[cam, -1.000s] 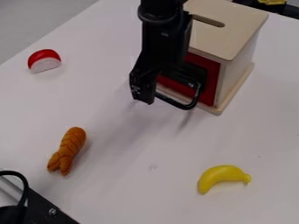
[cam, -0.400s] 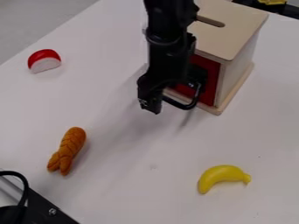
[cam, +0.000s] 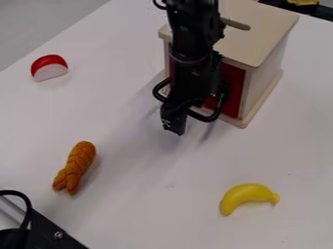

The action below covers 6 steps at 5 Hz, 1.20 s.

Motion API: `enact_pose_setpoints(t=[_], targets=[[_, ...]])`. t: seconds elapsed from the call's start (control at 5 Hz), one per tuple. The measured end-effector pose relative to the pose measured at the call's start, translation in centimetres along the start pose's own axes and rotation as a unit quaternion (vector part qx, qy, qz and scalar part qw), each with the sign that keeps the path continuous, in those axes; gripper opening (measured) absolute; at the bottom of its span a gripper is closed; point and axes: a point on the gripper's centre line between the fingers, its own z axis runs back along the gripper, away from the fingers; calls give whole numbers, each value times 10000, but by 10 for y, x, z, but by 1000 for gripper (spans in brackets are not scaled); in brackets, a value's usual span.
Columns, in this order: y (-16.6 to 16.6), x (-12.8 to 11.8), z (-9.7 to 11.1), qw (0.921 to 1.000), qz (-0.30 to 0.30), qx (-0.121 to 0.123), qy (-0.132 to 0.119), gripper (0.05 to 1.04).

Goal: Open the drawer

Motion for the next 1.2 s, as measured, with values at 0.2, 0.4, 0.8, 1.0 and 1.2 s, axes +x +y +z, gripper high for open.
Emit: enact_pose_setpoints(t=[0.2, 0.4, 0.8, 1.0, 1.2], targets=[[4, 3, -1, 9999, 78, 107, -94, 659], [2, 3, -3, 9998, 105, 102, -116, 378], [1, 6, -3, 9999, 26, 106, -114, 135], [-8, 5, -5, 10000, -17, 20, -80, 125], [-19, 5, -5, 10000, -18, -33, 6, 124]])
